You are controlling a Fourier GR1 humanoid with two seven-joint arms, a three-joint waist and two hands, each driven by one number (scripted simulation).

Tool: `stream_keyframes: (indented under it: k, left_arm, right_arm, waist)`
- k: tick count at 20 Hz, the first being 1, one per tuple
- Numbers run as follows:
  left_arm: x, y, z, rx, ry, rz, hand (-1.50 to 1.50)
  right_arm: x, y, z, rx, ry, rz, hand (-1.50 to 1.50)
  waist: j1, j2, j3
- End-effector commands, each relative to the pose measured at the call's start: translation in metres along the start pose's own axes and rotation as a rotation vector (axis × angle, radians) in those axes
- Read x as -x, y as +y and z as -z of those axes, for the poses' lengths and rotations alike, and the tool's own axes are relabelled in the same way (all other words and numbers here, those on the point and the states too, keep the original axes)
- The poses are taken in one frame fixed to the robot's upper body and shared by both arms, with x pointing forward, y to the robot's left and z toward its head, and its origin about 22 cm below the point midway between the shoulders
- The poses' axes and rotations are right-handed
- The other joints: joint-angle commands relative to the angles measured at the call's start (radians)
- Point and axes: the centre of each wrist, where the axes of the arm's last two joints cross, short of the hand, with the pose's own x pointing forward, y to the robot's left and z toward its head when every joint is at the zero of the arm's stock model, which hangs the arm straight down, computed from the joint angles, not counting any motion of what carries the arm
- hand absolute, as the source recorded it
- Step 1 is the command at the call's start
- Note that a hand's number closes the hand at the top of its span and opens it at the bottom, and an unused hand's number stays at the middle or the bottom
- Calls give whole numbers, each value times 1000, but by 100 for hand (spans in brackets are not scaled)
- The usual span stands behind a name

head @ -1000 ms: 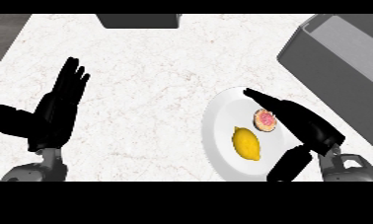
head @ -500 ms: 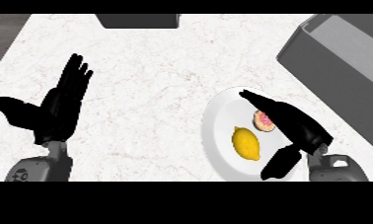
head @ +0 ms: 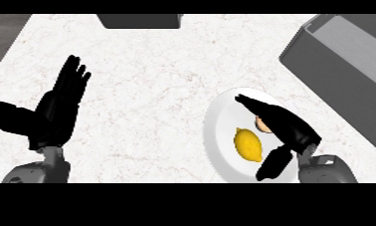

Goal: Pick the lemon from the plate and place it in the cardboard box

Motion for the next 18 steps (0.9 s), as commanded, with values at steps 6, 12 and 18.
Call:
stream_keyframes:
  k: [6,12,18]
  left_arm:
    - [11,8,-8,-10,-1,7,0]
    - [5,6,-8,-6,1,1,0]
    - [1,9,22,-8,1,9,0]
  right_arm:
    - [0,8,5,-13,4,1,-150]
    - [4,22,11,-1,0,-19,-150]
    - [13,12,7,3,8,-33,-150]
  waist:
    - [0,0,0]
    - [0,0,0]
    - [-3,1,0]
